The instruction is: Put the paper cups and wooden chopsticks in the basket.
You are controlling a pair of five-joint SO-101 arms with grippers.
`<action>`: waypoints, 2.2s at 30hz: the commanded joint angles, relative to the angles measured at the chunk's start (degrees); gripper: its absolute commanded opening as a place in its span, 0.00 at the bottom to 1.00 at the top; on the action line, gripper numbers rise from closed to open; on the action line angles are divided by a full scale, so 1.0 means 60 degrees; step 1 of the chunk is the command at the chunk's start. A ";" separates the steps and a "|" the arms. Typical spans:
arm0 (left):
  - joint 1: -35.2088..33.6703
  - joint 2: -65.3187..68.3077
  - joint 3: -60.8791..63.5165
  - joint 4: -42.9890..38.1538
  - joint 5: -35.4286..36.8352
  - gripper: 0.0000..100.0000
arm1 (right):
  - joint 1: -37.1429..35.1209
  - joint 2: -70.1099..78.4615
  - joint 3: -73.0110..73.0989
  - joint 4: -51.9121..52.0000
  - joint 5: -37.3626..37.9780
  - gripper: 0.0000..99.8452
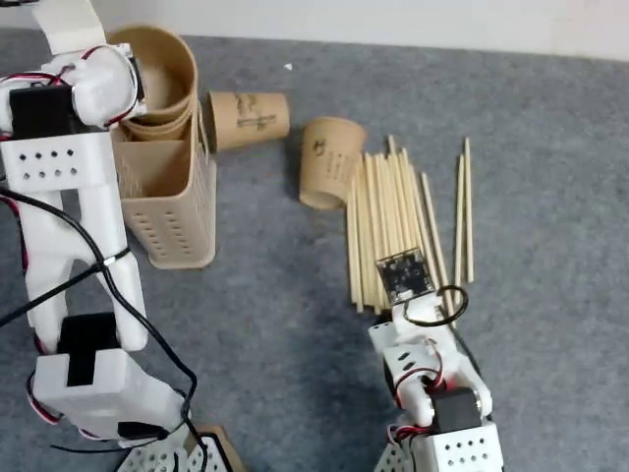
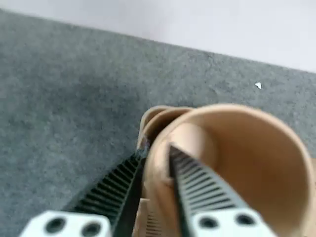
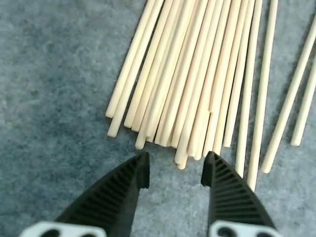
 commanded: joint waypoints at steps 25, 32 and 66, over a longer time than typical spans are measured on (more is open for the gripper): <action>-0.0168 -0.3861 0.1502 0.3634 -0.1641 0.20 | 0.0095 -0.0037 -0.0139 0.0212 -0.0059 0.19; -0.0139 -0.4711 0.5121 0.3516 -0.1802 0.20 | 0.0110 -0.0007 -0.0901 0.0286 -0.0015 0.19; -0.3201 -1.4234 1.7619 -0.4322 -0.1612 0.20 | -0.2015 1.5245 -1.0425 -0.4374 -0.0923 0.19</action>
